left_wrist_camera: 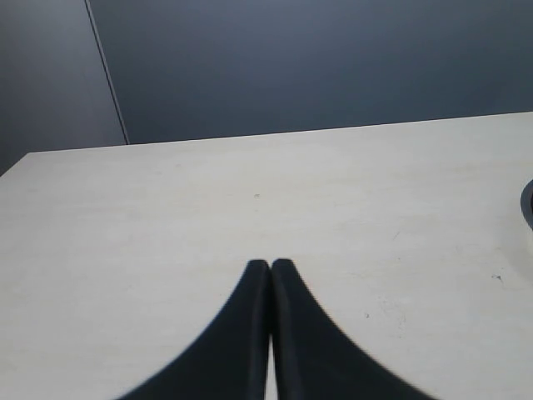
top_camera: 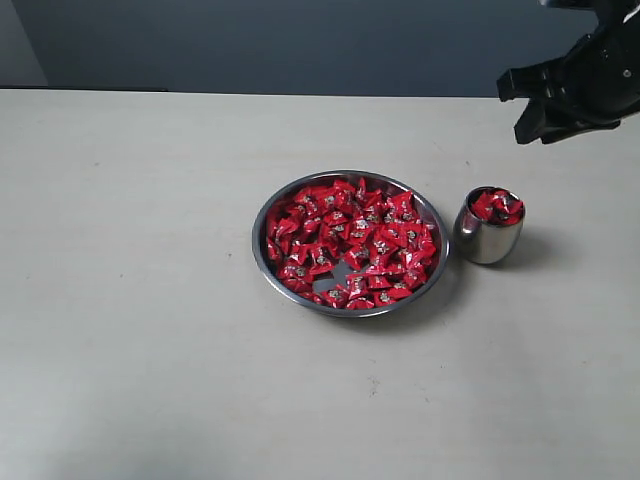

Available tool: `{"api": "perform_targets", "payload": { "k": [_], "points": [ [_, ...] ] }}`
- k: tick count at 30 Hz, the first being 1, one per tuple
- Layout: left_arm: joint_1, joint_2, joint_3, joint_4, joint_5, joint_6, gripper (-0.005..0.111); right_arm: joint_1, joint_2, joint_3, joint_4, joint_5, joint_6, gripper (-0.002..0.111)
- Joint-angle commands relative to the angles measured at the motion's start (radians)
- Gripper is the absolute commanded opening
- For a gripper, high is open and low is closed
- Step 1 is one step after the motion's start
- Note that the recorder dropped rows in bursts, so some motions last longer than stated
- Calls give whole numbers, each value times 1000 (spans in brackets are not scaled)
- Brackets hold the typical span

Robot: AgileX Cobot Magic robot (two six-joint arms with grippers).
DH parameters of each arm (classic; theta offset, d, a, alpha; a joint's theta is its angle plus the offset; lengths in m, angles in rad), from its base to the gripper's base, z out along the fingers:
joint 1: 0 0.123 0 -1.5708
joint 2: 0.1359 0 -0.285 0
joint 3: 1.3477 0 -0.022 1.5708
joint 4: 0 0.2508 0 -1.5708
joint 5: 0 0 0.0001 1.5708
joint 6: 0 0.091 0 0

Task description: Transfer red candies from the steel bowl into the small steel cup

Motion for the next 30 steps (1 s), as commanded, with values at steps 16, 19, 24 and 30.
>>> {"api": "perform_targets", "payload": {
  "k": [16, 19, 24, 30],
  "points": [
    [2, -5, -8, 2, -8, -2, 0, -2, -681, 185, -15, 50, 2, -1],
    [2, -5, -8, 2, -8, -2, 0, -2, -824, 241, -15, 45, 2, -1],
    [2, -5, -8, 2, -8, -2, 0, -2, -1071, 352, -15, 33, 2, -1],
    [2, -5, -8, 2, -8, -2, 0, -2, -1261, 498, -15, -68, 2, -1]
  ]
}}
